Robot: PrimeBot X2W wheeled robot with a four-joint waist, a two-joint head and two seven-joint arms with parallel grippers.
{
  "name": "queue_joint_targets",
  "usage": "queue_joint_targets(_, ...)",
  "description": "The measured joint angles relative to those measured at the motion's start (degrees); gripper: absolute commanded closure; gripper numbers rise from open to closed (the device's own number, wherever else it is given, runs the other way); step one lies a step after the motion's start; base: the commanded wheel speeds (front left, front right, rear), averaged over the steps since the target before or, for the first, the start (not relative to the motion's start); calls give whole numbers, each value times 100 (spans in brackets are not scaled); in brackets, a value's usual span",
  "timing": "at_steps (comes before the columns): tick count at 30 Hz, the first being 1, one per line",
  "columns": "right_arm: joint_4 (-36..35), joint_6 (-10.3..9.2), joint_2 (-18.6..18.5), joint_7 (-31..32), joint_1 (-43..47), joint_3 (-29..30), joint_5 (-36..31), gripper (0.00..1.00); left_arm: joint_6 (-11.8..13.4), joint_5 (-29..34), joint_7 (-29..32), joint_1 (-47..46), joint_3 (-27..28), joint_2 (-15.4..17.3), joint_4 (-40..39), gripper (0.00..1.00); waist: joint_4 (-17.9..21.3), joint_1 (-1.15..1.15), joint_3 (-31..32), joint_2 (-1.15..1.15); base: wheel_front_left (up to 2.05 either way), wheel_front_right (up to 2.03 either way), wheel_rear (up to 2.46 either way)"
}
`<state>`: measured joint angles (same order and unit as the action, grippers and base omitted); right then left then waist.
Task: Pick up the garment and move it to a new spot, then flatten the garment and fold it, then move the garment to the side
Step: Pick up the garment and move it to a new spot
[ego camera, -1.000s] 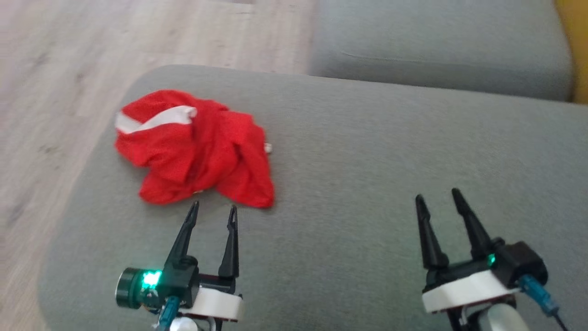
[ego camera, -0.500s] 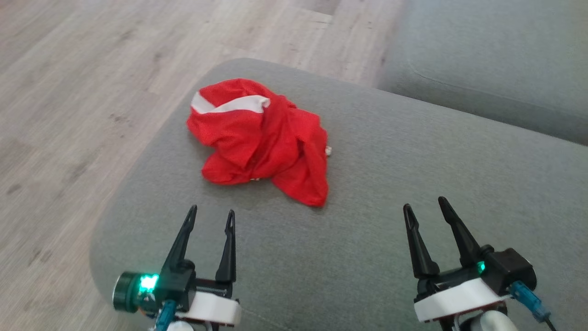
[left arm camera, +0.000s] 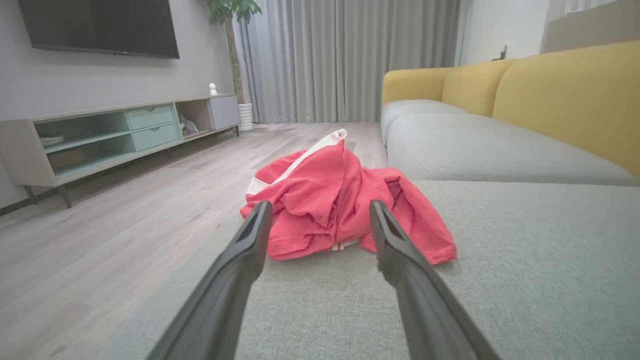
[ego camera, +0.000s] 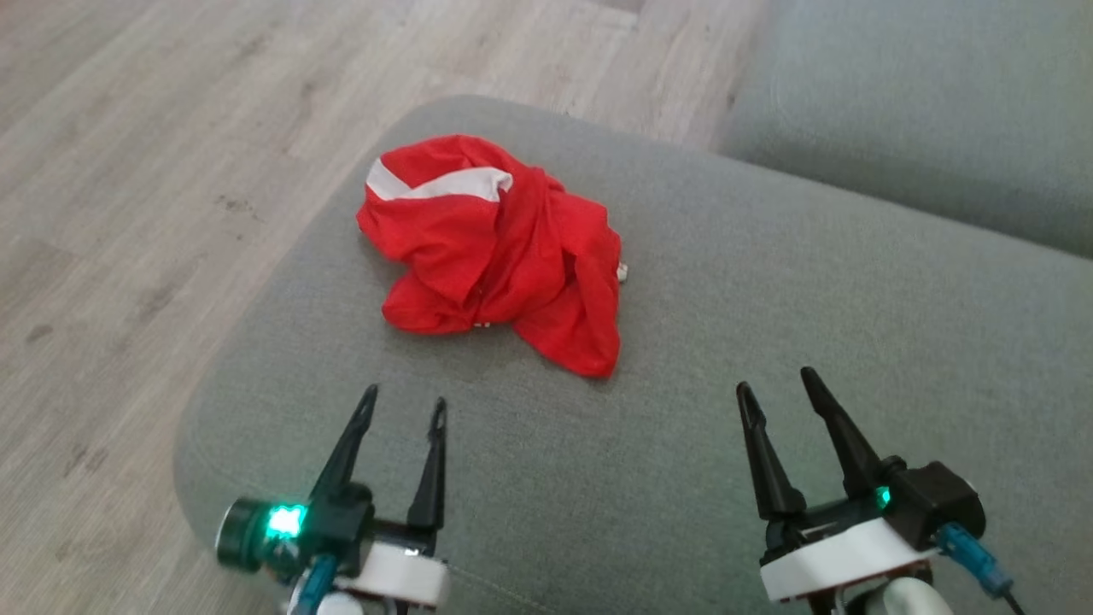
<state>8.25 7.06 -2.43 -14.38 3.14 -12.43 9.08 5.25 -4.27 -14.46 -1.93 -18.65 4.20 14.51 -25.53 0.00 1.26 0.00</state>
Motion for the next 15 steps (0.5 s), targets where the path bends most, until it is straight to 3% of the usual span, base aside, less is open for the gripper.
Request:
queue_joint_targets(5,-4,0,-2,0,-54,66,-77,0,-415,160,101,-835,-232,47,556,0,125,1,-291,0,0,0,0)
queue_joint_targets(11,-42,0,-5,0,-434,46,-187,0,-981,189,871,-2864,-302,196,1419,0,398,1,-716,0,0,0,0)
queue_joint_targets(15,-51,0,-14,0,-603,22,-209,0,-1139,152,1425,-3662,-341,332,2215,0,649,2,-978,0,0,0,0)
